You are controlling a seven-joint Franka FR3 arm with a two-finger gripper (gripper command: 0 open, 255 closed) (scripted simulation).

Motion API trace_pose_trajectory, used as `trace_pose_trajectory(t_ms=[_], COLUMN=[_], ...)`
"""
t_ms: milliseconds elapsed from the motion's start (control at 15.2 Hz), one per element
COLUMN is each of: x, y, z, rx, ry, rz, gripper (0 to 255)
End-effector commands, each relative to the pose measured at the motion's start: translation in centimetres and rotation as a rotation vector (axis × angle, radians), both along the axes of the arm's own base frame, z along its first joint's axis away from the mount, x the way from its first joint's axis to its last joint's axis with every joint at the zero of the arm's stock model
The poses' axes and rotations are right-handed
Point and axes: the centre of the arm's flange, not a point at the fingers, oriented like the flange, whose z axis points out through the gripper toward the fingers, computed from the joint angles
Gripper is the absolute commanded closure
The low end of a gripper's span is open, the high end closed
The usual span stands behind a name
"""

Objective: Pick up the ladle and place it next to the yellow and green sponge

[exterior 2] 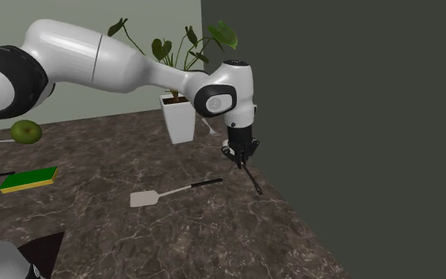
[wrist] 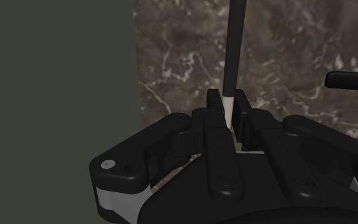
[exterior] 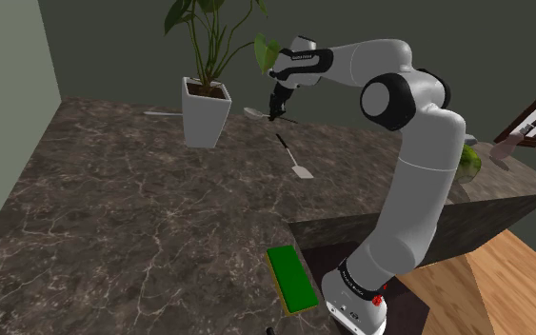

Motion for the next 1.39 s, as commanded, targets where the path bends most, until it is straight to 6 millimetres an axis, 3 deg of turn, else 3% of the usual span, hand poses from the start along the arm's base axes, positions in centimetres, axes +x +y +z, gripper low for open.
trace_pose_trajectory(t_ms=[0, 924, 1320], x=[0.0, 0.0, -4.3], y=[-0.1, -0.1, 6.5], z=[1.1, 8.3, 8.4], rx=[0.0, 0.0, 0.0], ry=[0.0, 0.0, 0.0], rz=[0.0, 0.0, 0.0], gripper=[255, 255, 255])
